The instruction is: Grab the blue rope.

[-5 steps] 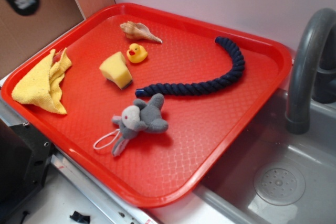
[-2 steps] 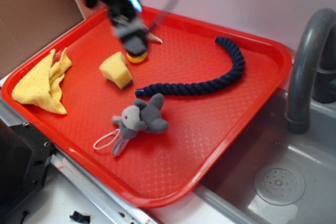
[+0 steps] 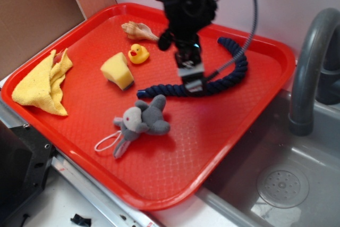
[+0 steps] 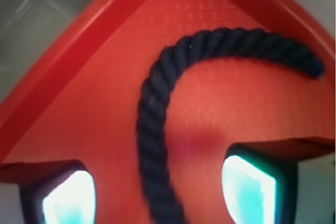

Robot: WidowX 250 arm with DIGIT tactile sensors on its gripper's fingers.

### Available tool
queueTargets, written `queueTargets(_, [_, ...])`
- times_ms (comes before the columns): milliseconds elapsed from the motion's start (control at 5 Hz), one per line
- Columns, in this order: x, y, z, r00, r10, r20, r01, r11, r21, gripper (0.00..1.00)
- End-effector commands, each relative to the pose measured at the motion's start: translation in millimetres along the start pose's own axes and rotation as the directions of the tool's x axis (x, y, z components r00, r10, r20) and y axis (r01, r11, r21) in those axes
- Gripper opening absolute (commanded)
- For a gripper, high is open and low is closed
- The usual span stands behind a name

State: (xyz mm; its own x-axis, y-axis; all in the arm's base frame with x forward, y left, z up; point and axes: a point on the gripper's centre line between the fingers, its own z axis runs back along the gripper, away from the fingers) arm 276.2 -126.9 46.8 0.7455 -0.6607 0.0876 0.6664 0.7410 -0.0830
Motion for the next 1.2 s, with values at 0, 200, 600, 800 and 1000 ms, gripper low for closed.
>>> queueTargets(0, [17.5, -20.9, -21.5, 0.997, -0.066, -0.035, 0.066, 0.998, 0.003, 1.0])
queueTargets(200, [19.2, -26.7, -27.3, 0.995, -0.065, -0.079, 0.068, 0.997, 0.037, 0.08])
queueTargets(600, [14.7, -27.5, -18.6, 0.995, -0.013, -0.097, 0.019, 0.998, 0.061, 0.0])
queueTargets(800, [5.8, -28.9, 14.9, 0.995, 0.089, -0.052, -0.086, 0.995, 0.049, 0.0])
queueTargets(1000, [-6.1, -34.4, 54.5, 0.978, 0.205, -0.044, -0.202, 0.978, 0.057, 0.0])
